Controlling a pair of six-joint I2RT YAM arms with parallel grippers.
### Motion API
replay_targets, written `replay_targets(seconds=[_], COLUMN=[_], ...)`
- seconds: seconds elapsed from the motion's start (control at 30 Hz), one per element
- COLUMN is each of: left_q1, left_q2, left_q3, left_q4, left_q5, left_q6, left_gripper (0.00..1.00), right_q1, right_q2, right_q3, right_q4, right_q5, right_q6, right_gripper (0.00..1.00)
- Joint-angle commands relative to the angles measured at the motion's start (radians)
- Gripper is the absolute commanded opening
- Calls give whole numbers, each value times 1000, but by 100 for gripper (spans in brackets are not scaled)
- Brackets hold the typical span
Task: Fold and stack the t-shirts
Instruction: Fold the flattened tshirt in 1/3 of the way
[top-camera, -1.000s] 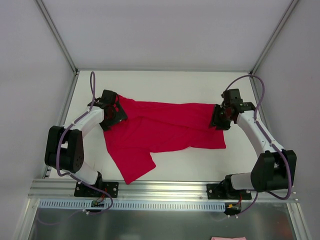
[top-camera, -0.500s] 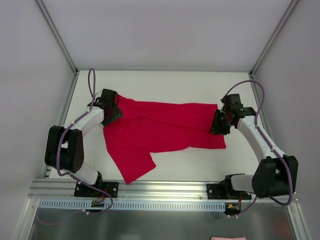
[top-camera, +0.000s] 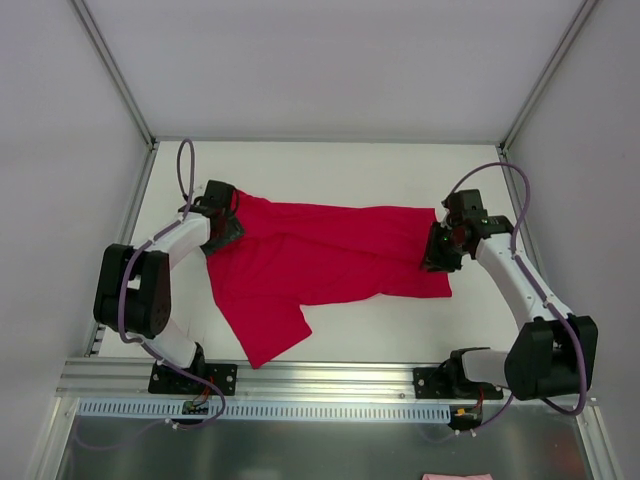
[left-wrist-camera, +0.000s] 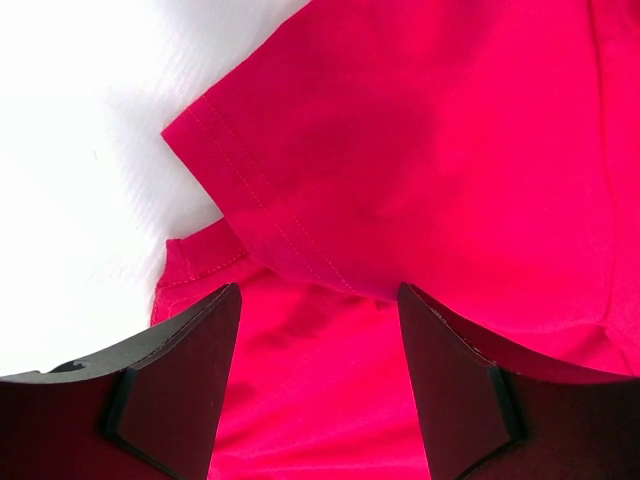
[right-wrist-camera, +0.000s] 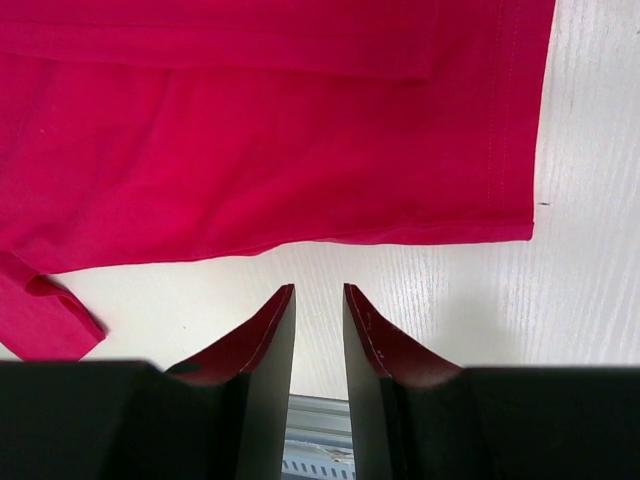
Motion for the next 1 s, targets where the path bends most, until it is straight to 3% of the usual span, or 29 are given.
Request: replay_targets(seconds=[0.0, 0.3, 0.47, 0.5, 0.7, 0.77, 0.97], left_q1=[14, 14, 14, 14, 14, 14, 14], left_q2=[18, 49, 61, 62, 76, 87, 93], left_q3=[0, 12, 35, 38, 63, 72, 89], left_q4=[15, 15, 3, -2, -6, -6, -16], left_q5=[-51, -66, -78, -80, -100, -103, -109], left_q6=[-32, -48, -43, -43, -40, -35, -31], left_gripper=[64, 59, 38, 29, 13, 3, 0], right_q1=[5, 7, 5, 7, 10, 10, 8], right_q2=[-43, -63, -69, -69, -71, -62, 33], right_q3=[-9, -39, -61, -64, -84, -104, -161], right_q4=[-41, -55, -39, -35, -3, 38, 225], right_q5=[10, 7, -16, -22, -34, -28, 44], right_q6=[-19, -22, -4, 1, 10, 15, 110], right_gripper=[29, 29, 29, 29, 29, 29, 45])
